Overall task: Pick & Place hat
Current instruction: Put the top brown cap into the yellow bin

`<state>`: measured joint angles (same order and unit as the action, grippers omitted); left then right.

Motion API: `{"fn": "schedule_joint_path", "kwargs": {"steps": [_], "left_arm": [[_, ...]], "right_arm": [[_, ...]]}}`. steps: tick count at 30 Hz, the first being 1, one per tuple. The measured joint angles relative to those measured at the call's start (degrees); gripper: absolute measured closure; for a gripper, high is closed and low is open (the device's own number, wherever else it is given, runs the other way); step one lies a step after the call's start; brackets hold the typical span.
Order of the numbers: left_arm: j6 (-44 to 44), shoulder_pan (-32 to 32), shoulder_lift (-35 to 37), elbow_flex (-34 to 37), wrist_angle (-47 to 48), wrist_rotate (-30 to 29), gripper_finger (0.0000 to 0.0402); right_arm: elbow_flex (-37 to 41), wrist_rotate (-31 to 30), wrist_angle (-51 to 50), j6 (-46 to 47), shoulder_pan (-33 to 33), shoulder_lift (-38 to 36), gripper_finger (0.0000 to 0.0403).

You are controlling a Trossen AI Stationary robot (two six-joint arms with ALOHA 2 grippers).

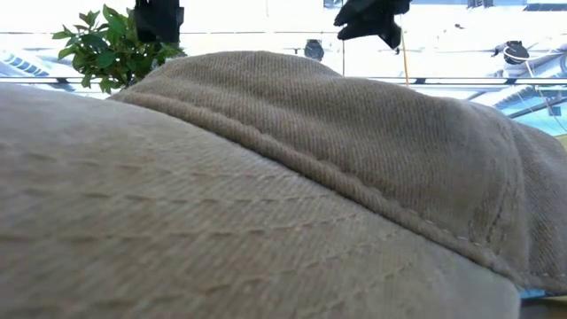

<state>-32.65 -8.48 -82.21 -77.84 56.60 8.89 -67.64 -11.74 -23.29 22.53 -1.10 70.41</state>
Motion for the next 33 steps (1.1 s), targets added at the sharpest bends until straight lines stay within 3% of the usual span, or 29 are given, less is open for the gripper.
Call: {"fn": "schedule_joint_path", "kwargs": {"steps": [9,19,27,33], "left_arm": [[-0.3,-4.5,4.0,0.3,-12.6,-4.6,0.0213],[2.7,-4.7,4.3,0.4,-13.8,-7.5,0.0213],[-1.1,-3.5,4.3,0.4,-16.8,-8.3,0.0213],[-5.6,-4.4,2.1,0.3,-15.4,-9.7,0.0213]], "right_arm": [[0.0,2.3,7.3,5.1,-7.0,0.0,0.0287],[0.0,-0.4,6.6,8.5,-15.4,2.9,0.0287],[0.0,4.3,6.4,5.5,-19.0,9.2,0.0287],[0.0,4.4,1.9,-0.3,-19.4,13.7,0.0287]]}}
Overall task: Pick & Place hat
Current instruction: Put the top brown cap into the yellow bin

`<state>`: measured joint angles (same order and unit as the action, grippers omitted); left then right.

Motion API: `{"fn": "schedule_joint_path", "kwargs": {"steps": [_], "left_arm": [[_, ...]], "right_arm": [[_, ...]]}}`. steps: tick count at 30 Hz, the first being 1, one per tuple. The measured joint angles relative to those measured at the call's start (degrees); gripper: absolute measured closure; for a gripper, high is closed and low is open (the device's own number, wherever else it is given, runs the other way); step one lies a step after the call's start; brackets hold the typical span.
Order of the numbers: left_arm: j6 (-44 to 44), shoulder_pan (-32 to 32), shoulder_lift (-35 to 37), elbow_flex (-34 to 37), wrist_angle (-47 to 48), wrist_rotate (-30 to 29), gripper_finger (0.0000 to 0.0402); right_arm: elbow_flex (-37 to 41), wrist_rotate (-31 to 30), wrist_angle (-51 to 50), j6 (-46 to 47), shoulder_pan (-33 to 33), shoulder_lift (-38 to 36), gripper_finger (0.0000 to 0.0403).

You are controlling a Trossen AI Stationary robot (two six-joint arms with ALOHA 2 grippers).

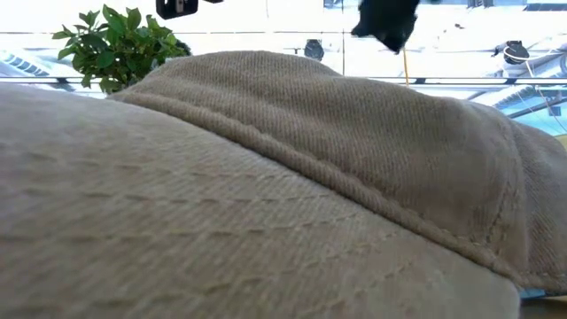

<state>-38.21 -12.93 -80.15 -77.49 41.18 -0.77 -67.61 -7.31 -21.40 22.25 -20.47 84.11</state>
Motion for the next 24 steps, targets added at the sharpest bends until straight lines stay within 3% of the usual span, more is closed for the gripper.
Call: {"fn": "schedule_joint_path", "kwargs": {"steps": [3,9,15,24], "left_arm": [[-1.5,-1.6,-1.7,-0.1,-0.5,-0.1,0.0213],[-1.8,-3.6,-3.6,0.0,-0.2,-1.2,0.0213],[2.7,-3.8,-3.5,0.0,0.0,-1.4,0.0213],[10.7,-3.5,-3.4,0.0,4.3,-0.6,0.0213]], "right_arm": [[0.0,-0.1,-1.4,-0.2,0.5,1.8,0.0287],[0.0,-1.3,-7.1,9.5,2.2,2.3,0.0287],[0.0,7.3,-2.9,9.1,0.9,2.7,0.0286],[0.0,-1.7,-3.2,15.0,-1.2,8.4,0.0256]]}}
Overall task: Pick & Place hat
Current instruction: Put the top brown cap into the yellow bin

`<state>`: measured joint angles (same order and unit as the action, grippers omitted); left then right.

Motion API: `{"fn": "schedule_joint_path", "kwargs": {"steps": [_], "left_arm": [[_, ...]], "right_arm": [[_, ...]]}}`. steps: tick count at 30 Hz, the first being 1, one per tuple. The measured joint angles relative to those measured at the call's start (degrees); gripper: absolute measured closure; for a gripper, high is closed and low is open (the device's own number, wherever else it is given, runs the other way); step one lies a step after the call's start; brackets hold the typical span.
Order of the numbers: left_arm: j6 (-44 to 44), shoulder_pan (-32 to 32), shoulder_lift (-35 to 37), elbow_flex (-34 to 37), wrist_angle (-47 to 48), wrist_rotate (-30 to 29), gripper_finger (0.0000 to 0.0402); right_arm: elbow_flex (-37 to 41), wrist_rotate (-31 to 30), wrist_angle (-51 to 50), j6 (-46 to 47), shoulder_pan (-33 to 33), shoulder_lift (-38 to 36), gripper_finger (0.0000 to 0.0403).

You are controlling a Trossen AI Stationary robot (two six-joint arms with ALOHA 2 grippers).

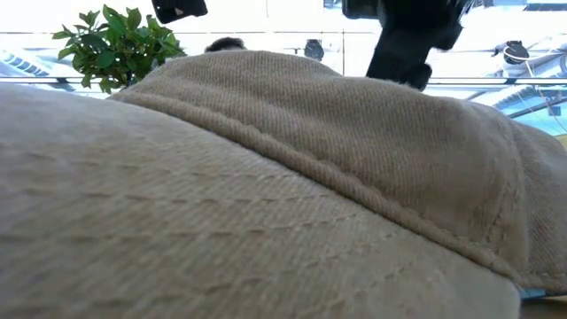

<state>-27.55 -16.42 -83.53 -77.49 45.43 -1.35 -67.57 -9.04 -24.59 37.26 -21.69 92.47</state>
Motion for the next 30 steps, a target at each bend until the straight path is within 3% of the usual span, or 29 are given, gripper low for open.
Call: {"fn": "schedule_joint_path", "kwargs": {"steps": [9,12,18,30], "left_arm": [[1.2,0.3,0.7,-0.1,1.4,1.4,0.0213],[0.6,-0.1,0.9,0.0,1.7,1.4,0.0213],[0.3,-0.5,1.1,0.0,2.7,1.3,0.0213],[-2.0,-2.1,1.2,0.0,2.8,1.2,0.0213]], "right_arm": [[0.0,3.5,3.7,2.0,0.3,7.8,0.0217],[0.0,4.4,4.6,1.2,0.3,7.5,0.0211],[-0.1,0.2,4.7,-2.2,0.8,6.3,0.0214],[-0.1,1.7,6.7,-3.5,1.4,6.9,0.0212]]}}
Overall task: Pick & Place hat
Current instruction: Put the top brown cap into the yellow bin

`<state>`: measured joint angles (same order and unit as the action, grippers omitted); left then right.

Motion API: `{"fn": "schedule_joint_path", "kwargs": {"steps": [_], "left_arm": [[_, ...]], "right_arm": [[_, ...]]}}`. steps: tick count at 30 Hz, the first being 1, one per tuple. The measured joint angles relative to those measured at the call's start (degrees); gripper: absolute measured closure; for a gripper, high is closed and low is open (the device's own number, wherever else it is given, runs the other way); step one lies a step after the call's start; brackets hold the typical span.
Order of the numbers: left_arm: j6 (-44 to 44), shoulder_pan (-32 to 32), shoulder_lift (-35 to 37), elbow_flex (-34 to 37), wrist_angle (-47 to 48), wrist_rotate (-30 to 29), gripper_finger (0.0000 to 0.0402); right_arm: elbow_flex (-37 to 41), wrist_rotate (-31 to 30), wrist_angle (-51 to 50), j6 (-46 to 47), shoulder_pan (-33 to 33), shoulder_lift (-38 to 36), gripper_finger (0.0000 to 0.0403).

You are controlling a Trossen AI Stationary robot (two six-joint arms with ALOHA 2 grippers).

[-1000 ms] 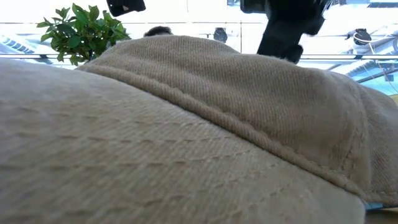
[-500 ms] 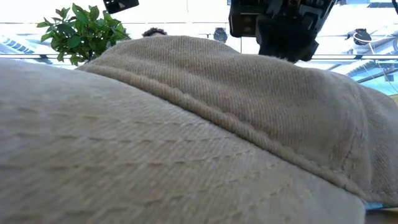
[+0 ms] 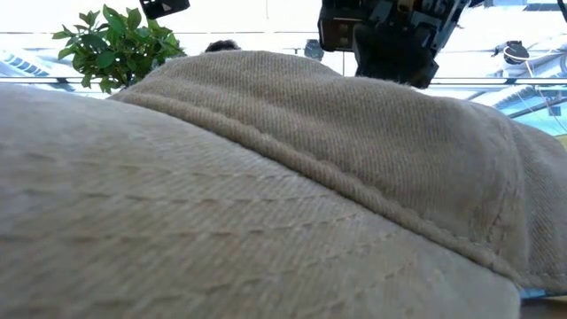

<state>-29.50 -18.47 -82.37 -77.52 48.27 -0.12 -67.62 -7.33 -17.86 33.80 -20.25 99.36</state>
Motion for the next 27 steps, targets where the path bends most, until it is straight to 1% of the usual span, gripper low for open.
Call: {"fn": "schedule_joint_path", "kwargs": {"steps": [13,20,23,27], "left_arm": [[-1.8,-0.4,0.0,0.0,0.0,-0.5,0.0213],[-2.7,-0.3,0.0,0.0,0.0,-0.5,0.0213],[-2.7,-0.3,0.0,0.0,0.0,-0.5,0.0213],[-2.7,-0.3,0.0,0.0,0.0,-0.5,0.0213]], "right_arm": [[0.0,0.1,0.1,0.9,-0.1,0.6,0.0216],[0.0,4.3,0.9,1.7,-0.8,4.3,0.0224],[0.0,4.7,2.6,2.1,-1.2,5.7,0.0228],[0.0,4.5,4.0,2.2,-1.2,5.6,0.0233]]}}
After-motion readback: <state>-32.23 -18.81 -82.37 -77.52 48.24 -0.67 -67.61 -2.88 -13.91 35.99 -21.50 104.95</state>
